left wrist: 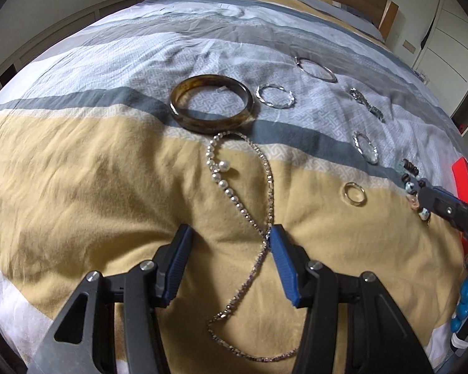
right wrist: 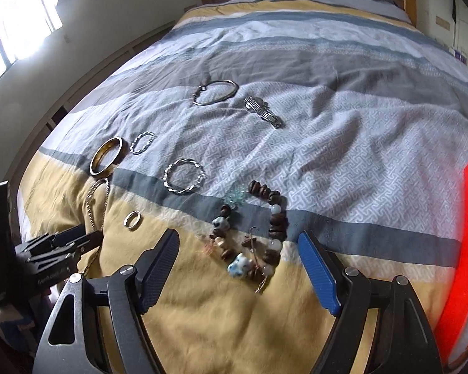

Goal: Organize jewelry
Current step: 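Grasp the pearl necklace with the left tool while the right tool grasps the beaded bracelet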

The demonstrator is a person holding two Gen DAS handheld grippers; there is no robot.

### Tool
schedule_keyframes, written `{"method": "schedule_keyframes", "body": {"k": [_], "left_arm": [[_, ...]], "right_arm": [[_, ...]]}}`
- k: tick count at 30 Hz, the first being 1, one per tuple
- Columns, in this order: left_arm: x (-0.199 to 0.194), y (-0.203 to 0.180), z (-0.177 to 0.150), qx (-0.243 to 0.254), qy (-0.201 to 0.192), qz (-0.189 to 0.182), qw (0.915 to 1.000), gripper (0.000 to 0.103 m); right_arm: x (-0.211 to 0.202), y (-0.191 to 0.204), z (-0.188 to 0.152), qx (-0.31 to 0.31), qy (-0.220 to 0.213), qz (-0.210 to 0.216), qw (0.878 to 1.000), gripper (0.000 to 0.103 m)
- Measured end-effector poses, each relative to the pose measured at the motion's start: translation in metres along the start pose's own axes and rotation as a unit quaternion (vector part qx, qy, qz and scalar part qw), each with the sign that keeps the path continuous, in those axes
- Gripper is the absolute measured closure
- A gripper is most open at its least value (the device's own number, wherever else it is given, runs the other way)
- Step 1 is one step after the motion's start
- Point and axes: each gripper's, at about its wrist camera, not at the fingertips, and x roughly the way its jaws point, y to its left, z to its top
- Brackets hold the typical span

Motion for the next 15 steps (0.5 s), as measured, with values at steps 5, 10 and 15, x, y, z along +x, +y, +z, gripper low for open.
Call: {"method": "schedule_keyframes", "body": {"k": [5,10,15], "left_arm": [[0.000,0.001,0.000,-0.003,-0.002,-0.002,1.0000,0.053],[-0.001,-0.003,-0.002,0.006,-0.005,0.009,0.9999,0.055],[-0.004,-0.009,-0.003,0.017,0.000,0.012,0.9998,0.084]], "right_arm": [[0.015,-0.008,0.000,0.017,0.011,-0.002,1.000,0.048],[0.014,-0.008,-0.005,0.012,0.019,0.004,1.000,0.071],[0.009,-0.009,-0.018,0.019,0.033,0.019,0.999,0.085]]}}
